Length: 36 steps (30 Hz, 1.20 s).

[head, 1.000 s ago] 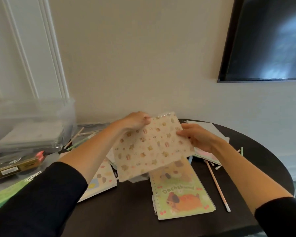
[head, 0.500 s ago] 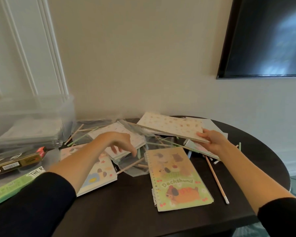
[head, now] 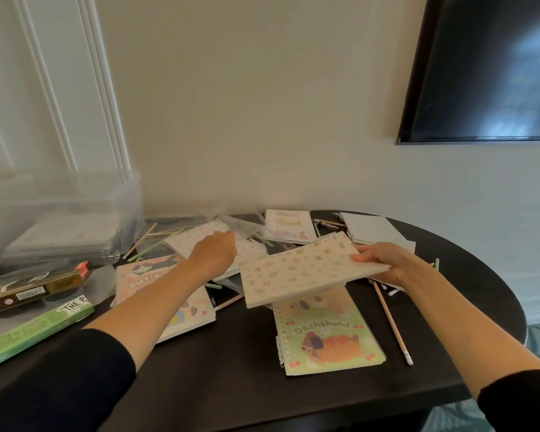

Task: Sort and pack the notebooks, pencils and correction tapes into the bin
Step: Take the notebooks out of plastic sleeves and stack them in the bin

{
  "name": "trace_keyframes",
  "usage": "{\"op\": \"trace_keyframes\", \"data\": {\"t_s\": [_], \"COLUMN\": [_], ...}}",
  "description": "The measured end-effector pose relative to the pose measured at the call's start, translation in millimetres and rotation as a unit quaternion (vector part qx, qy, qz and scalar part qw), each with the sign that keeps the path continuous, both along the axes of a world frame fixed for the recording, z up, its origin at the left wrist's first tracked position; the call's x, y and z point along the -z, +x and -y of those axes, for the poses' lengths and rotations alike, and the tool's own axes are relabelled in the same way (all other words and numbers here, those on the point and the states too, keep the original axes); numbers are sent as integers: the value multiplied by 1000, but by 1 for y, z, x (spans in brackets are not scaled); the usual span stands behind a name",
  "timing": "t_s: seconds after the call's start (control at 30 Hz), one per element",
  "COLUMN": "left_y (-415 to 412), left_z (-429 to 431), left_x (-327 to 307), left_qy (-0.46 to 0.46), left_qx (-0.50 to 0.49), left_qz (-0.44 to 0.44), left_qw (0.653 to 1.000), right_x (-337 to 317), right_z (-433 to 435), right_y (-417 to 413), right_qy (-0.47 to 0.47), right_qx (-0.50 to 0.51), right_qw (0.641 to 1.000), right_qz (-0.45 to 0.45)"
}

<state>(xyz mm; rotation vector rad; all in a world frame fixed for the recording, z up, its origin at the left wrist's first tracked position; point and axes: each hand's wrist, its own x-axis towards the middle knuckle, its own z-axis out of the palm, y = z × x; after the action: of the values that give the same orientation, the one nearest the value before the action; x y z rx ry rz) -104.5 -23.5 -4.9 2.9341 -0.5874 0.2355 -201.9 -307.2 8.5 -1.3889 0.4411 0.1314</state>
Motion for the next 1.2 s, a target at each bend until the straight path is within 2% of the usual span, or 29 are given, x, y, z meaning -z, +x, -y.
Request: {"op": "trace_keyframes", "data": {"t_s": [0.1,0.2,0.43,0.53,0.6,0.7,0.87,0.93,1.0,1.07,1.13,1.2], "left_y": [-4,-5,-6,-8,-9,-7,-12,-13,-15,-14,-13,-14], "left_z": [0,2,1,3,3,5,3,0,-3,-8,-9,-3], "left_x": [1,1,-3,-4,-5,-11,-17,-16,-12,-11,-8,-7], "left_qy": [-21,-1,111,139,106,64,75,88,100,108,112,92], "left_qx": [-10,-24,-24,-25,-26,-26,-2,5,21,31,31,22], "left_qz": [2,-9,-97,-99,-89,-89,-76,-97,-126,-132,-87,15], "left_qw": [1000,1000,989,985,990,994,994,991,987,985,989,995], "right_x": [-3,-3,15,22,26,33,44,46,47,49,49,47], "right_z": [-17,-34,-51,-57,-65,-85,-139,-157,-159,-155,-147,-141], "right_y": [6,11,17,22,23,25,30,36,35,33,32,34], "right_qy": [0,-17,-48,-69,-68,-61,-54,-3,99,131,136,143], "right_qx": [62,115,187,203,204,204,165,141,112,68,36,19], "right_qw": [997,991,978,973,973,973,979,986,987,989,990,989], "right_qz": [41,66,80,85,81,85,103,91,50,24,6,-6]}}
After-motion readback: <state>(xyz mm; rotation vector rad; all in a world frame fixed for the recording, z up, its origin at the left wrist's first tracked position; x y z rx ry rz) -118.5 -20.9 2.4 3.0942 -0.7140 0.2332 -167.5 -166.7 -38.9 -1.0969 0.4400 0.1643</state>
